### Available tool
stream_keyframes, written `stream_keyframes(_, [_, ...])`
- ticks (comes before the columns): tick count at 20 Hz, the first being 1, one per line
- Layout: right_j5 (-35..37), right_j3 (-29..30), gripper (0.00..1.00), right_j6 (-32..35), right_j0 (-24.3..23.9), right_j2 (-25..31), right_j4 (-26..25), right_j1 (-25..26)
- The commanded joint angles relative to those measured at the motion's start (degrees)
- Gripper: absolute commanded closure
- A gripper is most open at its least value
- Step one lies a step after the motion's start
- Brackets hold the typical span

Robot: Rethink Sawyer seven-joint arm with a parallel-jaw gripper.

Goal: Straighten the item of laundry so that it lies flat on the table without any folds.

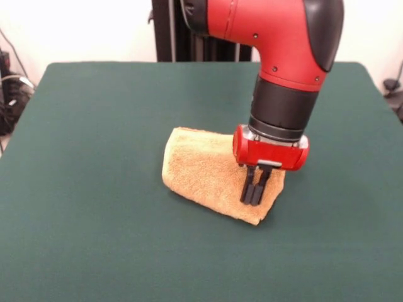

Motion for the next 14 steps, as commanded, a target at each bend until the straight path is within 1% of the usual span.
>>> stream_keyframes(1, [-2.91,7.12,1.0,17.55,3.03,3.91,3.66,1.18])
stream_keyframes(2, [-3.67,7.74,1.0,16.8,1.68,5.68,3.24,0.88])
stream_keyframes(4, [-4.85,8.28,1.0,13.82,-2.69,10.87,1.44,0.71])
stream_keyframes(5, [-5.13,8.05,0.0,12.18,-4.43,12.78,0.51,0.96])
stream_keyframes(8, [-6.87,8.3,0.0,11.53,-5.7,14.13,-0.67,0.97])
stream_keyframes(11, [-7.83,8.33,0.0,11.67,-6.0,14.46,-0.83,1.11])
stream_keyframes(14, [-9.1,6.98,0.0,11.32,-6.75,15.28,-1.06,2.56])
